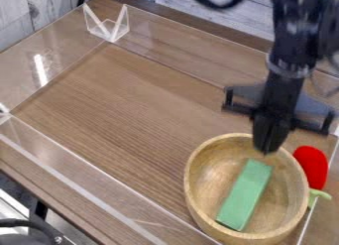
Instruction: Remove the green block from the brown bowl and put it on the table
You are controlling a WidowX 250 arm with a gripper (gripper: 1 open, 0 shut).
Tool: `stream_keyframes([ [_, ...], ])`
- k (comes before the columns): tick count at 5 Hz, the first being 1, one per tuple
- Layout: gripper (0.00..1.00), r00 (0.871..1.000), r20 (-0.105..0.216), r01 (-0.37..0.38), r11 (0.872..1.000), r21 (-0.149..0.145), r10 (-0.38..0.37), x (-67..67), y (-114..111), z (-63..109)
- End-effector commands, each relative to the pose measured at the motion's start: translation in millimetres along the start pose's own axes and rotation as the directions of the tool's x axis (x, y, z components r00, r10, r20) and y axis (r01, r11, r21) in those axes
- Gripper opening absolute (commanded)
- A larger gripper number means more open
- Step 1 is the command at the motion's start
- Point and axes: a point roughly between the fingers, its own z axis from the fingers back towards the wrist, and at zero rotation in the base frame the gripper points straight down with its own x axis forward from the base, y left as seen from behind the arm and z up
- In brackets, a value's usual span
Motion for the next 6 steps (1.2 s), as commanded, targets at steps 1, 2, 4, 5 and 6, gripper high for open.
stream_keyframes([
  [1,0.00,0.997,0.082,0.008,0.999,-0.049,-0.003,11.0,4,42.0],
  [2,1.00,0.997,0.069,0.023,0.999,-0.036,-0.020,0.0,4,21.7],
  [4,1.00,0.998,0.041,0.043,0.999,-0.011,-0.043,-18.5,1,-19.8],
  [5,1.00,0.999,0.024,0.041,0.999,-0.002,-0.041,-22.7,0,-36.0],
  [6,1.00,0.999,0.004,0.035,0.999,0.007,-0.035,-25.9,1,-50.1],
])
